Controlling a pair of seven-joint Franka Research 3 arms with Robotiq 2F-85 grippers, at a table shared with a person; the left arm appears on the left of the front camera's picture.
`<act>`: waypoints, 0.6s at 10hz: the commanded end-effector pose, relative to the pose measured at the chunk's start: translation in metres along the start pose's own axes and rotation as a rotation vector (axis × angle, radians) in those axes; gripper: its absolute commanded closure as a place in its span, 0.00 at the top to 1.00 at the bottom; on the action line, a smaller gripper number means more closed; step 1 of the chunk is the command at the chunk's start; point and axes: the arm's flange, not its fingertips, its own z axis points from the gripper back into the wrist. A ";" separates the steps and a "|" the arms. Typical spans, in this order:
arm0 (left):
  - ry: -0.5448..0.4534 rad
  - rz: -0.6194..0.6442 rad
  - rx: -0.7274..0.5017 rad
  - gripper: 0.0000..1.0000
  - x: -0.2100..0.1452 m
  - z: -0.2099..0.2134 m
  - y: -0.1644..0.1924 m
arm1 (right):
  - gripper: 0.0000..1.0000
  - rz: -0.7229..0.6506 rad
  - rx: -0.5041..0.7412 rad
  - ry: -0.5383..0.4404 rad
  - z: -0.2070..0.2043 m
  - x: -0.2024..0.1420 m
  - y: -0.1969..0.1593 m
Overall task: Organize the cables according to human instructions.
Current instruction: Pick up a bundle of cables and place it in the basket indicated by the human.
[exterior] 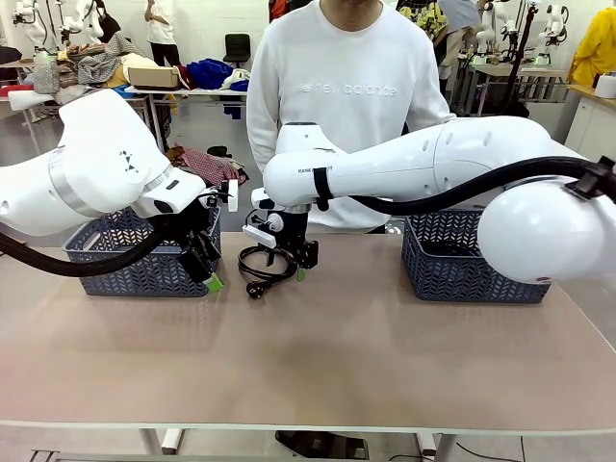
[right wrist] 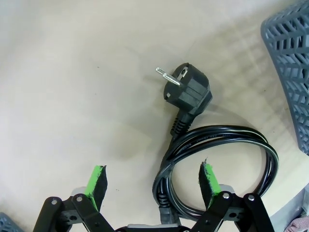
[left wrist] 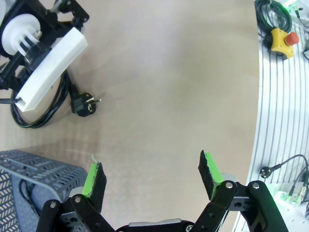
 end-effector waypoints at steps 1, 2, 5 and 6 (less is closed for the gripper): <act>-0.010 0.013 0.006 1.00 -0.002 0.001 0.000 | 1.00 -0.038 0.020 0.046 0.001 -0.006 -0.021; -0.010 0.013 0.006 1.00 -0.002 0.001 0.000 | 1.00 -0.044 0.022 0.054 0.000 -0.007 -0.023; -0.010 0.013 0.006 1.00 -0.002 0.001 0.000 | 1.00 -0.052 0.024 0.060 -0.007 -0.010 -0.026; -0.010 0.013 0.006 1.00 -0.002 0.001 0.000 | 1.00 -0.049 0.036 0.077 -0.009 -0.008 -0.028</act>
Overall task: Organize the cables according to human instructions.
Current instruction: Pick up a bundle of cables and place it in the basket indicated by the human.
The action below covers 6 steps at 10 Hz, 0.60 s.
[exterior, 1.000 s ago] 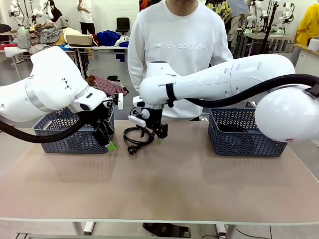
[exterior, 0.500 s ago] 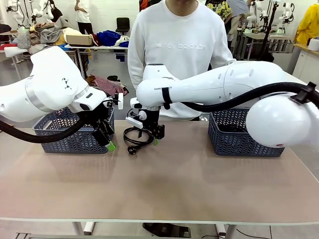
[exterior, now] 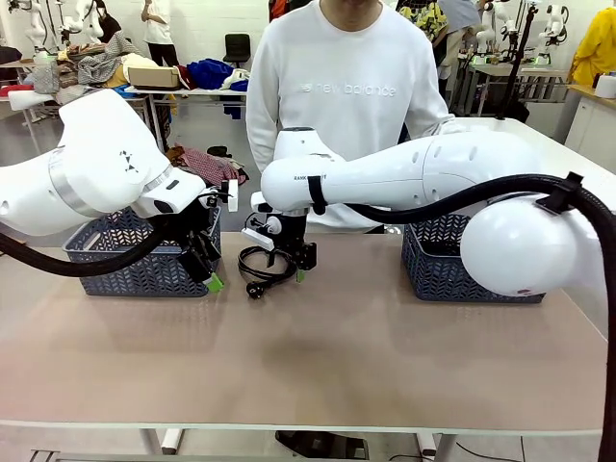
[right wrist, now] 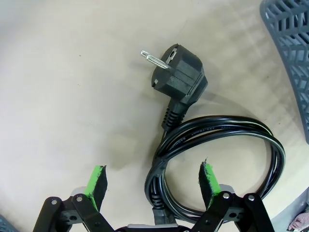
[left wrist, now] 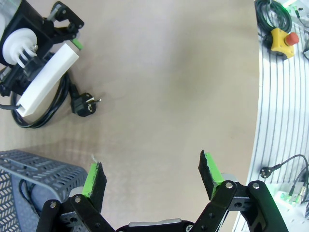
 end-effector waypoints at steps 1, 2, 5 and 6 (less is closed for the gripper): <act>-0.010 0.013 0.006 1.00 -0.002 0.001 0.000 | 1.00 -0.019 0.030 0.066 0.004 0.002 -0.018; -0.010 0.013 0.006 1.00 -0.002 0.001 0.000 | 1.00 -0.014 0.030 0.071 0.004 0.002 -0.018; -0.010 0.013 0.006 1.00 -0.002 0.001 0.000 | 1.00 -0.014 0.029 0.078 0.005 0.002 -0.019; -0.010 0.013 0.006 1.00 -0.002 0.001 0.000 | 1.00 -0.015 0.031 0.077 0.004 0.001 -0.019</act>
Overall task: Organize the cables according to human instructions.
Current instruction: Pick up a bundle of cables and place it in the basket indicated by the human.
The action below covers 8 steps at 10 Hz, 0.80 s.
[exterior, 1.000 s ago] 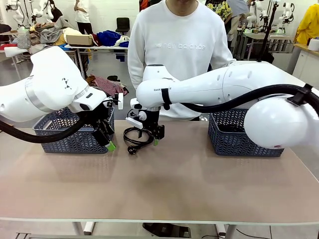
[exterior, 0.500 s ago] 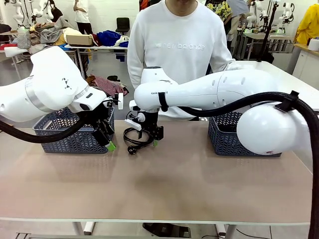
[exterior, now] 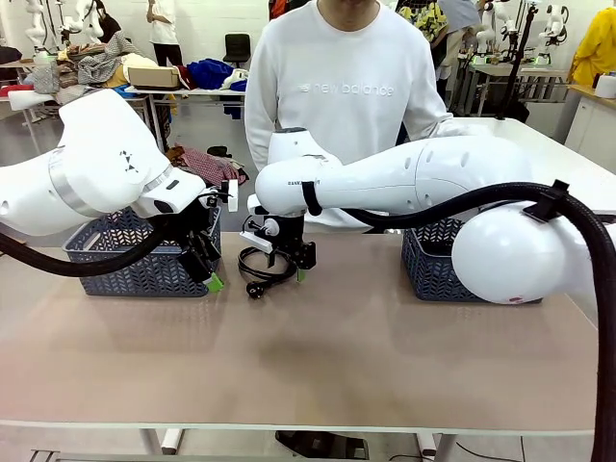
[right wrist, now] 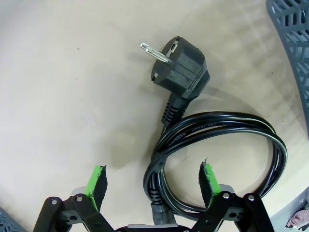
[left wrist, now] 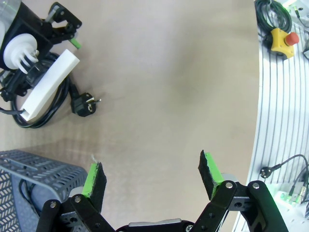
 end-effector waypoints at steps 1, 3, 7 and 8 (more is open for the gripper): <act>-0.010 0.013 0.006 1.00 -0.002 0.001 0.000 | 1.00 -0.024 0.021 0.024 0.004 -0.001 -0.017; -0.010 0.013 0.006 1.00 -0.002 0.001 0.000 | 0.85 -0.029 0.019 0.023 0.004 -0.003 -0.017; -0.010 0.013 0.006 1.00 -0.002 0.001 0.000 | 0.48 -0.035 0.018 0.018 0.004 -0.003 -0.017; -0.010 0.013 0.006 1.00 -0.002 0.001 0.000 | 0.36 -0.035 0.019 0.016 0.004 -0.003 -0.017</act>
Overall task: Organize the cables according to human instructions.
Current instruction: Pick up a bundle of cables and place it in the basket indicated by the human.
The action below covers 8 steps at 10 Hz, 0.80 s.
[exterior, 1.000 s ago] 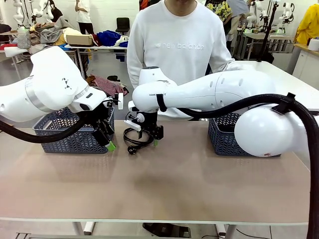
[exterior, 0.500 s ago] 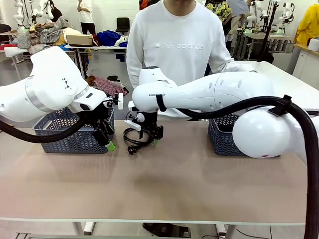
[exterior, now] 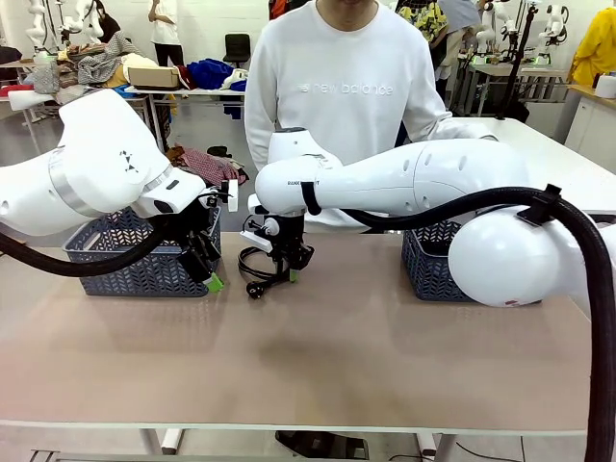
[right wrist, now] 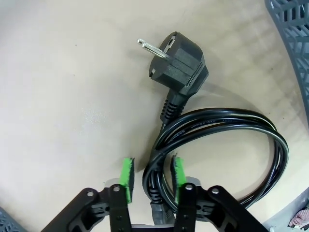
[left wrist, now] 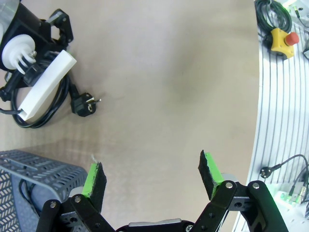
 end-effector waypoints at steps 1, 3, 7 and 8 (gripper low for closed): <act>-0.010 0.013 0.006 1.00 -0.002 0.001 0.000 | 0.29 -0.025 0.013 0.019 0.005 0.000 -0.015; -0.010 0.013 0.006 1.00 -0.002 0.001 0.000 | 0.11 -0.026 0.016 0.013 0.005 0.000 -0.016; -0.010 0.013 0.006 1.00 -0.002 0.001 0.000 | 0.00 -0.038 0.020 0.000 0.007 0.000 -0.016; -0.010 0.013 0.006 1.00 -0.002 0.001 0.000 | 0.00 -0.042 0.015 -0.003 0.007 0.000 -0.016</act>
